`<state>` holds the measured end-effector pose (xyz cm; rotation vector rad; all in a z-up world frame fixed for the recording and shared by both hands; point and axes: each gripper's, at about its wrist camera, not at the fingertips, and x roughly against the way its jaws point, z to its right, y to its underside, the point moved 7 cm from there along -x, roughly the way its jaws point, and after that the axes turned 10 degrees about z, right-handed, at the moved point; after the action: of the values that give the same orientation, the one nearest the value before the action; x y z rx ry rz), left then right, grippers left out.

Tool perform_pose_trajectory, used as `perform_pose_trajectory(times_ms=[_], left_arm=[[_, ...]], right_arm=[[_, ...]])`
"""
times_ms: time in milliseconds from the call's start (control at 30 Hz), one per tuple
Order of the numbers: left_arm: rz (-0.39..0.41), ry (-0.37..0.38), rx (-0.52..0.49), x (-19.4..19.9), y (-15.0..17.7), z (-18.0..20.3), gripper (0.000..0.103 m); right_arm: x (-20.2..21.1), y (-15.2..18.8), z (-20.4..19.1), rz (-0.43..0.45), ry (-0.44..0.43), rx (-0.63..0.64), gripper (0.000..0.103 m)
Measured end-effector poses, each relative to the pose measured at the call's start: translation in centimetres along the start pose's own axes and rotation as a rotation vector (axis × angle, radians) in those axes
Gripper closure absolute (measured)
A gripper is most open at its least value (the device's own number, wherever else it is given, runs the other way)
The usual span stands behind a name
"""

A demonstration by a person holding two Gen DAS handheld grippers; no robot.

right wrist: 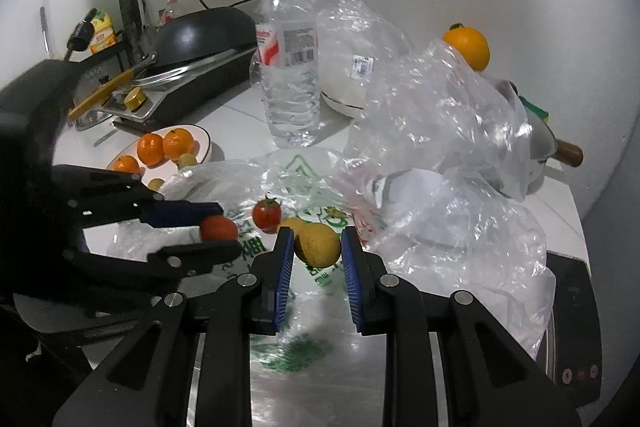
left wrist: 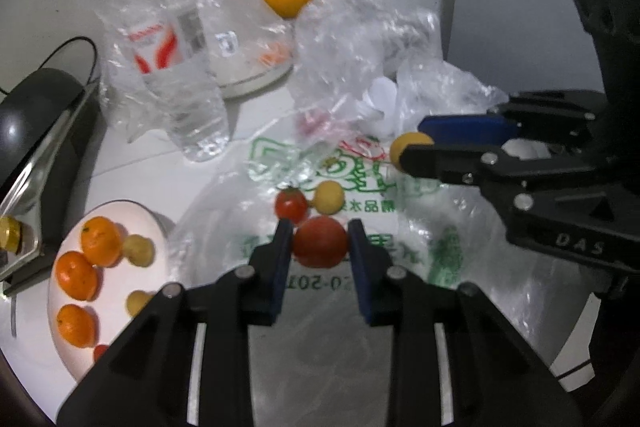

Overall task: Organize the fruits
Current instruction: 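Grasp another red tomato with the left tool while the right tool grasps a yellow fruit, then carry the tomato and the yellow fruit over the plate with both tools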

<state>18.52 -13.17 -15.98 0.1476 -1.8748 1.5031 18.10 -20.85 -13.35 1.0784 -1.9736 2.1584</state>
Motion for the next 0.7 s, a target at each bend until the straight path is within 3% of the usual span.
perform_pose_trajectory(times_ms=[700], left_arm=[[0.113, -0.096, 0.087, 8.1, 2.4, -7.2, 0.074]], right_arm=[[-0.5, -2.1, -8.1, 0.013, -0.037, 0.081, 0.077]])
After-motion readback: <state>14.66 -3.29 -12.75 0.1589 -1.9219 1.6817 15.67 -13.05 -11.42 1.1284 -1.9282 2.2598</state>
